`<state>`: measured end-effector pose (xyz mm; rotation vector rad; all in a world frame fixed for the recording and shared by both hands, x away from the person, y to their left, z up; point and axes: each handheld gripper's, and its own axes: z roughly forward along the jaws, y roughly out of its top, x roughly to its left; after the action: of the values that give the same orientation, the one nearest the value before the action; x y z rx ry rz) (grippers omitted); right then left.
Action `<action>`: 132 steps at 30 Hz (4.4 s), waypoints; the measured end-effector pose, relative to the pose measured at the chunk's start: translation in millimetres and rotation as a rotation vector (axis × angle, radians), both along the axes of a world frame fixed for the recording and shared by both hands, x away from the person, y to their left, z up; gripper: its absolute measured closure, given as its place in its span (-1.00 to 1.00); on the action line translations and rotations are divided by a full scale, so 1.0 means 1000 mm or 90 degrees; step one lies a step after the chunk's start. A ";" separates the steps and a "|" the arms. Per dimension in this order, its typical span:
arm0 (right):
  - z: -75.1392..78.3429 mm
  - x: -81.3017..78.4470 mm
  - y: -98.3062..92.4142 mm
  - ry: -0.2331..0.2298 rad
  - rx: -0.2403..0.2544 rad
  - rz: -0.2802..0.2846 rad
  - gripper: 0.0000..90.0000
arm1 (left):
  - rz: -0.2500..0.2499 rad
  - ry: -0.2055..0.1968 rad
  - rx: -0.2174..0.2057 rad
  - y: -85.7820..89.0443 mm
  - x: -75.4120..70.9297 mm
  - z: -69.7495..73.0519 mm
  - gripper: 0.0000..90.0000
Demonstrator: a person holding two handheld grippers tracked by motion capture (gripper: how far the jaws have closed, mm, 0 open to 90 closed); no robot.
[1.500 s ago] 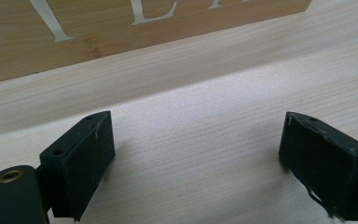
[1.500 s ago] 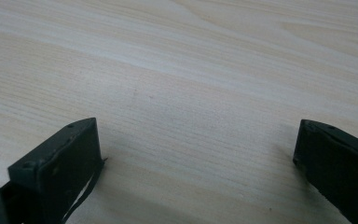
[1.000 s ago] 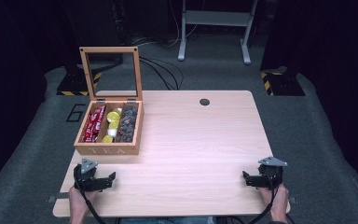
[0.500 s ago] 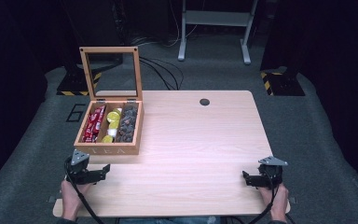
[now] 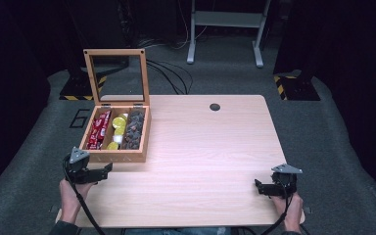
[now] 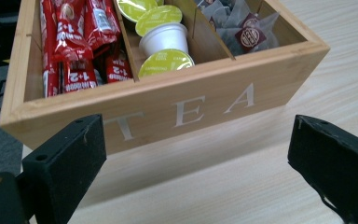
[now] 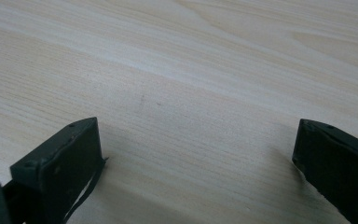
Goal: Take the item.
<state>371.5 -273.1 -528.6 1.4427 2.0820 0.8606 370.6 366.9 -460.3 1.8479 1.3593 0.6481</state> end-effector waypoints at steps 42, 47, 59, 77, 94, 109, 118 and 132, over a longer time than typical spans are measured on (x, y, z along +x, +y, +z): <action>0.000 0.001 -0.001 0.006 0.012 -0.003 -0.98 | 0.049 0.036 -0.012 0.028 0.088 0.028 -0.48; 0.000 0.001 -0.001 0.006 0.013 -0.003 -0.98 | 0.064 0.047 -0.012 0.033 0.096 0.027 -0.21; 0.000 0.001 -0.002 0.006 0.010 0.000 -0.98 | 0.090 0.052 0.016 0.037 0.111 0.016 0.31; 0.000 0.000 -0.002 0.005 0.011 -0.002 -0.98 | 0.127 0.061 0.066 0.032 0.120 0.008 0.81; 0.000 0.000 -0.002 0.005 0.011 -0.002 -0.98 | 0.141 0.022 0.045 0.032 0.112 0.016 0.89; -0.001 0.001 -0.002 0.003 0.010 -0.002 -0.98 | 0.121 0.000 0.034 0.026 0.103 0.028 0.90; -0.001 0.001 -0.002 0.003 0.010 -0.004 -0.98 | 0.111 -0.023 0.024 0.021 0.100 0.044 0.90; -0.001 0.000 -0.001 0.003 0.010 -0.005 -0.97 | 0.085 -0.045 0.022 0.011 0.092 0.060 0.90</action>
<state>371.6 -274.6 -529.1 1.4614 2.0765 0.8735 463.0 377.6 -400.2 1.7551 1.4415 0.8023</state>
